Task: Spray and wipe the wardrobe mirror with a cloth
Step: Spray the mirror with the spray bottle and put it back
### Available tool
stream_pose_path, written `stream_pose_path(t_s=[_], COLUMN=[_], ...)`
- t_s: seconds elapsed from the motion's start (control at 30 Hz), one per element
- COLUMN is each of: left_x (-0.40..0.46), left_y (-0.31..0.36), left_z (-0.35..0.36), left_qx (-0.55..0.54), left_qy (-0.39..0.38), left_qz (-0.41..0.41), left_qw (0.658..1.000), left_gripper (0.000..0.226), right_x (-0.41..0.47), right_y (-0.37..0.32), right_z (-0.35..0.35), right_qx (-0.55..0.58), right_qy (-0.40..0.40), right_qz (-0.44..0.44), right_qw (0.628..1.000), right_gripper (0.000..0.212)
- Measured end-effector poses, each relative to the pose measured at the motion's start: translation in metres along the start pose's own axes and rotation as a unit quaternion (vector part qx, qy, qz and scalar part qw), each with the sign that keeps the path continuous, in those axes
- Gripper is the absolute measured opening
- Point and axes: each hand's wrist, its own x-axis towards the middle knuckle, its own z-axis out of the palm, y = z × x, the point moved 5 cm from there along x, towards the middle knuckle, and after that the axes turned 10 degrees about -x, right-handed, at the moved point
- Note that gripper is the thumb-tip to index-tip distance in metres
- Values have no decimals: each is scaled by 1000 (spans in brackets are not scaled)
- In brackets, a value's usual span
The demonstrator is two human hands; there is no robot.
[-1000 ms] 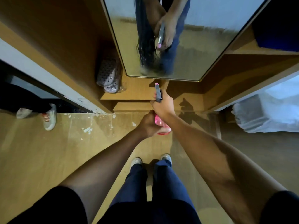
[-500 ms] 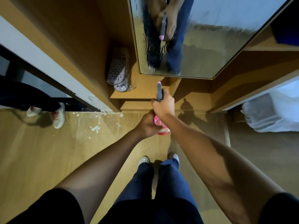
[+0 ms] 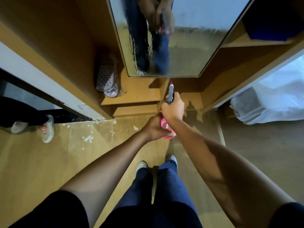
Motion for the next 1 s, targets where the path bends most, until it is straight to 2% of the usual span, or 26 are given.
stream_pose_path(t_s=[0.27, 0.33, 0.37, 0.5, 0.63, 0.7, 0.8, 0.9, 0.93, 1.0], left_x=[-9, -11, -10, -7, -9, -7, -6, -2, 1, 5], left_y=[25, 36, 41, 67, 96, 108, 129, 151, 160, 181], left_z=[14, 17, 19, 30, 46, 54, 62, 75, 82, 98], left_qx=[54, 70, 84, 179, 204, 183, 131, 121, 119, 125], left_qy=[12, 31, 41, 82, 114, 84, -20, -83, -88, -82], left_qz=[47, 66, 79, 135, 153, 163, 143, 143, 152, 177], left_qw=[997, 995, 992, 971, 960, 966, 981, 979, 977, 973], left_gripper=[47, 57, 60, 51, 68, 72, 79, 103, 102, 81], right_x=[-12, -14, -15, -18, -26, -29, -29, -23, -20, -10], right_y=[0, -4, -5, -10, -19, -22, -25, -26, -26, -26], right_z=[-32, -44, -50, -83, -122, -145, -180, -215, -227, -249], right_qx=[99, 117, 128, 177, 207, 221, 256, 302, 311, 326], right_qy=[-23, -24, -21, -2, -16, -23, -43, -56, -59, -76], right_qz=[-22, -37, -40, -31, -71, -88, -118, -133, -134, -133], right_qw=[995, 992, 991, 984, 976, 971, 958, 942, 939, 933], right_gripper=[33, 39, 39, 22, 17, 21, 27, 30, 31, 33])
